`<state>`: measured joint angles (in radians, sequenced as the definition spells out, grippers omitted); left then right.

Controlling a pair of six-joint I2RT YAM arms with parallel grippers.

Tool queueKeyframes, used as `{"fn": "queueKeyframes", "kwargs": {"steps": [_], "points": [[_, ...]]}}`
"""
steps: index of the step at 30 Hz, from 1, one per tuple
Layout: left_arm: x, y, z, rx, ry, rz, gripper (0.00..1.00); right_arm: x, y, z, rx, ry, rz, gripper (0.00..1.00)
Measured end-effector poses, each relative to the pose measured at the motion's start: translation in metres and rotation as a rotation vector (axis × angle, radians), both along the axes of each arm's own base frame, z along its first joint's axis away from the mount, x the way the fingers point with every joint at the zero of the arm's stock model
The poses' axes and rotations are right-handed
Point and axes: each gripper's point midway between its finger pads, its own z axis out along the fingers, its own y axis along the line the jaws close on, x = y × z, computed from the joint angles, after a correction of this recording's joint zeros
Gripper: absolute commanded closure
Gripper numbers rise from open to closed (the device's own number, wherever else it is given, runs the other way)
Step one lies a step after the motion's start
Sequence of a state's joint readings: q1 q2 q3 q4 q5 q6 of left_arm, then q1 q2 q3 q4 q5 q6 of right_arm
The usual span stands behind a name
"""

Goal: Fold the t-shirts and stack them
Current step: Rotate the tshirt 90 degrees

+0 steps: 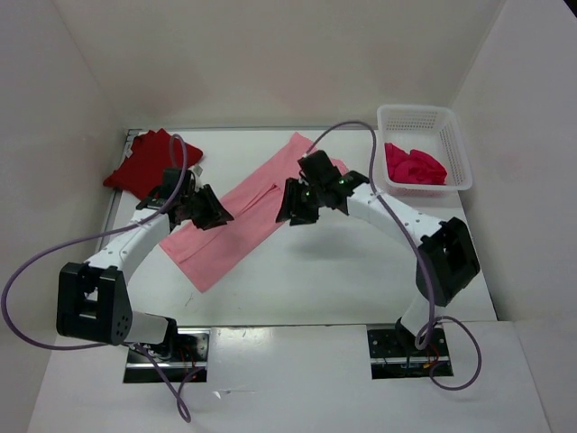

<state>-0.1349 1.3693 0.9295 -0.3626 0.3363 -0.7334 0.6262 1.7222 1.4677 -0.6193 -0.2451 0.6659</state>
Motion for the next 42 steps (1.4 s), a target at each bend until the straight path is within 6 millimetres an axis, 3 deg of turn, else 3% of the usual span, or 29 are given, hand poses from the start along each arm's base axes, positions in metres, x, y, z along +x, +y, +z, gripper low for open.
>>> {"fn": "queueKeyframes", "kwargs": {"steps": [3,9,13,16,19,20,23,28,32,38,41,42], "points": [[0.001,0.002,-0.003,0.007,0.006,0.004,0.61,-0.031,0.003,-0.031,0.029,0.061,0.007,0.44],[0.002,0.004,-0.014,0.028,0.026,-0.006,0.58,-0.036,0.030,-0.104,0.052,0.151,-0.034,0.40],[0.003,0.004,-0.016,0.034,0.027,-0.005,0.58,-0.029,0.043,-0.140,0.067,0.206,-0.079,0.40],[0.004,0.004,-0.016,0.033,0.023,-0.005,0.58,-0.009,0.054,-0.136,0.093,0.169,-0.116,0.43],[0.006,0.004,-0.017,0.032,0.019,-0.005,0.58,0.005,0.061,-0.141,0.108,0.163,-0.157,0.57],[0.007,0.004,-0.016,0.032,0.017,-0.005,0.58,0.008,0.064,-0.142,0.114,0.163,-0.169,0.69],[0.007,0.004,-0.017,0.033,0.016,-0.007,0.58,0.016,0.069,-0.148,0.125,0.178,-0.199,0.87],[0.022,0.002,-0.014,0.041,0.004,-0.018,0.58,0.018,0.065,-0.151,0.108,0.175,-0.202,0.98],[0.040,0.000,-0.007,0.045,-0.019,-0.026,0.55,0.003,0.032,-0.150,0.020,0.164,-0.141,0.98],[0.073,-0.007,-0.013,0.059,-0.030,-0.053,0.48,-0.020,-0.074,-0.153,-0.133,0.219,-0.092,0.92],[0.088,-0.016,-0.023,0.061,-0.021,-0.079,0.44,-0.023,-0.114,-0.155,-0.169,0.263,-0.108,0.69],[0.093,-0.021,-0.029,0.062,-0.016,-0.097,0.44,-0.025,-0.121,-0.153,-0.177,0.268,-0.103,0.55]]}}
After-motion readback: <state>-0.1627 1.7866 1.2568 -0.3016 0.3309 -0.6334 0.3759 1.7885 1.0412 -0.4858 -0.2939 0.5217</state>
